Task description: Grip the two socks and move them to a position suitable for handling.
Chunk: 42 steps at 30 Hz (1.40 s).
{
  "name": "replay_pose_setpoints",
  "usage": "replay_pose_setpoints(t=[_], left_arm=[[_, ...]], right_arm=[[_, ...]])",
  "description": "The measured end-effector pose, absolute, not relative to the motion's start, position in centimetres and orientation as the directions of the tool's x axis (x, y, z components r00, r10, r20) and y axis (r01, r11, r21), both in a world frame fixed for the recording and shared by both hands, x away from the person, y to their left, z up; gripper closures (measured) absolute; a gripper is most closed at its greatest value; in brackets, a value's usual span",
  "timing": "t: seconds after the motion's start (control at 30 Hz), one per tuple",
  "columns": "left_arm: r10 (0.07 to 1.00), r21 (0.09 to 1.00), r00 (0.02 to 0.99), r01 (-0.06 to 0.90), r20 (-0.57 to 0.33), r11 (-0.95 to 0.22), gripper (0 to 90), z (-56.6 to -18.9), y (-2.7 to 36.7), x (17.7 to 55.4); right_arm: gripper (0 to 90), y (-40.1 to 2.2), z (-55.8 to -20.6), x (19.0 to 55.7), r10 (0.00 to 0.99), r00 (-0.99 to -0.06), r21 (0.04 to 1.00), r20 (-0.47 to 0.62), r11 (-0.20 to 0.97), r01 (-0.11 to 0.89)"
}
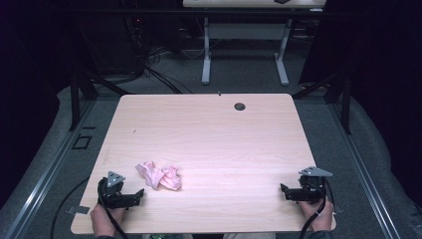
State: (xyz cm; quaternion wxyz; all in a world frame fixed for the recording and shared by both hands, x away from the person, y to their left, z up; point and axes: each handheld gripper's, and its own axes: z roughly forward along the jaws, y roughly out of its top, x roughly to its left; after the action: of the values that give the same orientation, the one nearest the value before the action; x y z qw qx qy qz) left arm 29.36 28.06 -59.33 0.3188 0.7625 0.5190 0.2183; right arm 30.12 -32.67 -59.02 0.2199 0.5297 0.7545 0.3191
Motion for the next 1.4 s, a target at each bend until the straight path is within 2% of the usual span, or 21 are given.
replay_pose_setpoints(t=[0.43, 0.7, 0.93, 1.03, 1.07, 1.13, 1.2, 1.33, 1.4], left_arm=[[0.933, 0.726, 0.36, 0.647, -0.021, -0.233, 0.2, -58.3, 28.4, 29.1], [0.885, 0.784, 0.466, 0.557, -0.021, -0.274, 0.0, -52.9, 25.4, 28.5], [0.832, 0.798, 0.553, 0.517, -0.036, -0.31, 0.4, -51.4, 21.6, 29.3], [0.819, 0.791, 0.572, 0.519, -0.039, -0.325, 3.5, -51.6, 20.4, 29.9], [0.808, 0.775, 0.587, 0.532, -0.047, -0.341, 8.7, -51.9, 19.3, 30.8], [0.804, 0.767, 0.593, 0.537, -0.048, -0.351, 9.7, -52.1, 18.8, 31.3], [0.796, 0.722, 0.601, 0.583, -0.074, -0.373, 14.7, -52.9, 17.7, 33.0], [0.804, 0.663, 0.588, 0.637, -0.087, -0.394, 17.1, -53.9, 16.7, 34.2], [0.807, 0.636, 0.586, 0.652, -0.077, -0.413, 23.7, -54.4, 16.1, 34.6]], right_arm=[[0.1, -32.7, -59.0, 30.1, 0.94, -0.34, 0.712, 0.008, 0.234, 0.663], [0.2, -32.7, -59.0, 30.1, 0.941, -0.338, 0.712, 0.008, 0.232, 0.663], [0.5, -32.7, -59.0, 30.1, 0.942, -0.336, 0.714, 0.008, 0.23, 0.662], [0.5, -32.7, -59.0, 30.1, 0.942, -0.336, 0.714, 0.007, 0.23, 0.661], [0.5, -32.7, -59.0, 30.1, 0.942, -0.336, 0.714, 0.007, 0.23, 0.661], [0.5, -32.7, -59.0, 30.1, 0.942, -0.335, 0.714, 0.007, 0.23, 0.661], [0.7, -32.7, -59.0, 30.1, 0.942, -0.335, 0.714, 0.008, 0.23, 0.661], [0.8, -32.7, -59.0, 30.1, 0.942, -0.335, 0.715, 0.007, 0.229, 0.661], [0.8, -32.7, -59.0, 30.1, 0.942, -0.335, 0.714, 0.007, 0.229, 0.661]])
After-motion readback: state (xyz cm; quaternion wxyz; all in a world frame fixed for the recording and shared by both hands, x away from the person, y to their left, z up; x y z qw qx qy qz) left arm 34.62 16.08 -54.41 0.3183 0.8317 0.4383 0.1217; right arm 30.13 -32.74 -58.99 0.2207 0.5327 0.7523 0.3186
